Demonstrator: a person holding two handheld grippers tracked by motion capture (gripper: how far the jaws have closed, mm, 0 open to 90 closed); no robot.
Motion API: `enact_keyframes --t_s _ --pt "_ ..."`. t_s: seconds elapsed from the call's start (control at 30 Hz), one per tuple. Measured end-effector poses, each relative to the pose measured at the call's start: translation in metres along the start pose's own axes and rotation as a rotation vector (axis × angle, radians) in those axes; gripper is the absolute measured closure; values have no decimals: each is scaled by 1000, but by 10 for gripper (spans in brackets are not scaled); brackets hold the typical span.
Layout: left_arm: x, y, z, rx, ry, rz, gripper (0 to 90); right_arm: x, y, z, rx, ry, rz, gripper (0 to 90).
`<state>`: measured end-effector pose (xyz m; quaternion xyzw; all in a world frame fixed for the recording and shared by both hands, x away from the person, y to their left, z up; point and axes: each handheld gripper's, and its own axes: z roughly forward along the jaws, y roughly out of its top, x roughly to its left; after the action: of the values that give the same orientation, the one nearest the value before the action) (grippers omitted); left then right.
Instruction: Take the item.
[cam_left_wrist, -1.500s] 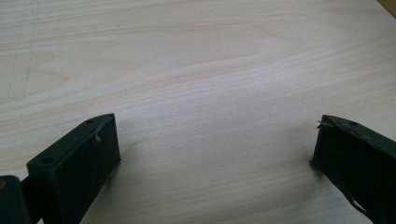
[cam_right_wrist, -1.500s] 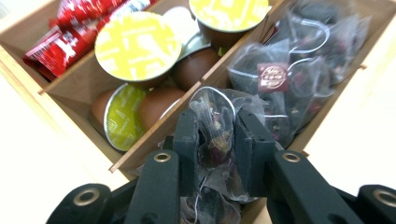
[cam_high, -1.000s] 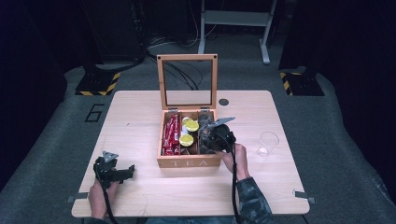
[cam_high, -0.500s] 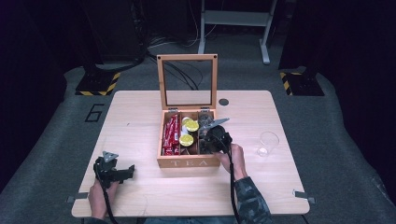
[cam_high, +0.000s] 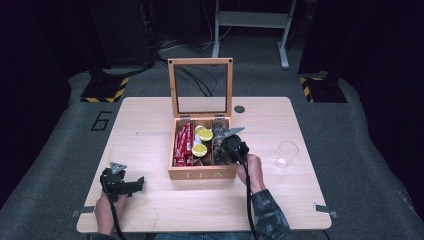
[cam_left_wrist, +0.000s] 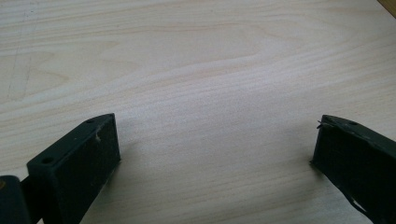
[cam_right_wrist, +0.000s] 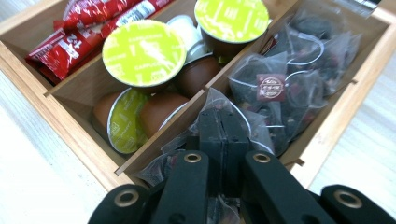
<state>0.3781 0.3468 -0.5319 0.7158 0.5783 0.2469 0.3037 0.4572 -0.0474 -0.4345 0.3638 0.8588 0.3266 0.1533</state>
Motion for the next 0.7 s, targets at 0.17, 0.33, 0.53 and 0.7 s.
enact_keyframes --t_s 0.17,0.33,0.53,0.7 --pt "0 0 0 -1 1 2 3 -3 2 -11 -29 -8 9 900" --pt "0 0 0 0 0 0 3 -1 4 -21 -57 -26 3 900" --pt "0 0 0 -1 1 1 3 1 6 -27 -69 -31 -19 900" --pt "0 0 0 -1 1 1 3 2 10 -34 -81 -37 -31 900"
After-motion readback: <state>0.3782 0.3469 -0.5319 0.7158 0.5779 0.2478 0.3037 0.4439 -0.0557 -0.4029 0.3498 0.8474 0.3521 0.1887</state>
